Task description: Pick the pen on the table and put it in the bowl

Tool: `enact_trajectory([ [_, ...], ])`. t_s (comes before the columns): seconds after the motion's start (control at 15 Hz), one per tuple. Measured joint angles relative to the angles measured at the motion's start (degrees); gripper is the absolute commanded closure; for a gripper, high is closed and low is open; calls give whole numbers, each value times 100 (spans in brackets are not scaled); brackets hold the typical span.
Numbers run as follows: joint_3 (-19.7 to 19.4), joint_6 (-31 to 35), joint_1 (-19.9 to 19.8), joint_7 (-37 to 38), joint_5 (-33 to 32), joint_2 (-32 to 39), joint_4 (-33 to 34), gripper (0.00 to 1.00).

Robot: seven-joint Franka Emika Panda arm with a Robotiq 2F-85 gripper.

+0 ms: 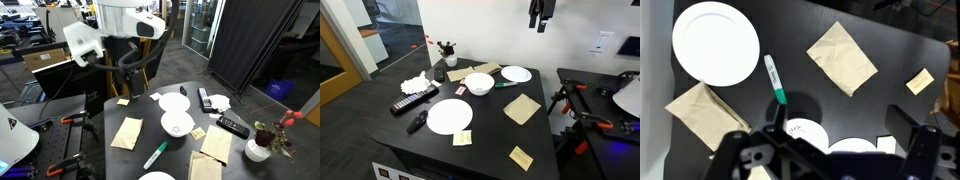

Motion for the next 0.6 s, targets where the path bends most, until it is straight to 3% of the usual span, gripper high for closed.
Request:
enact_trajectory([
  [0.33, -244, 1404, -21, -1227, 159, 732, -177, 0],
  [0.6, -235, 2412, -25, -2267, 877, 1398, -244, 0],
])
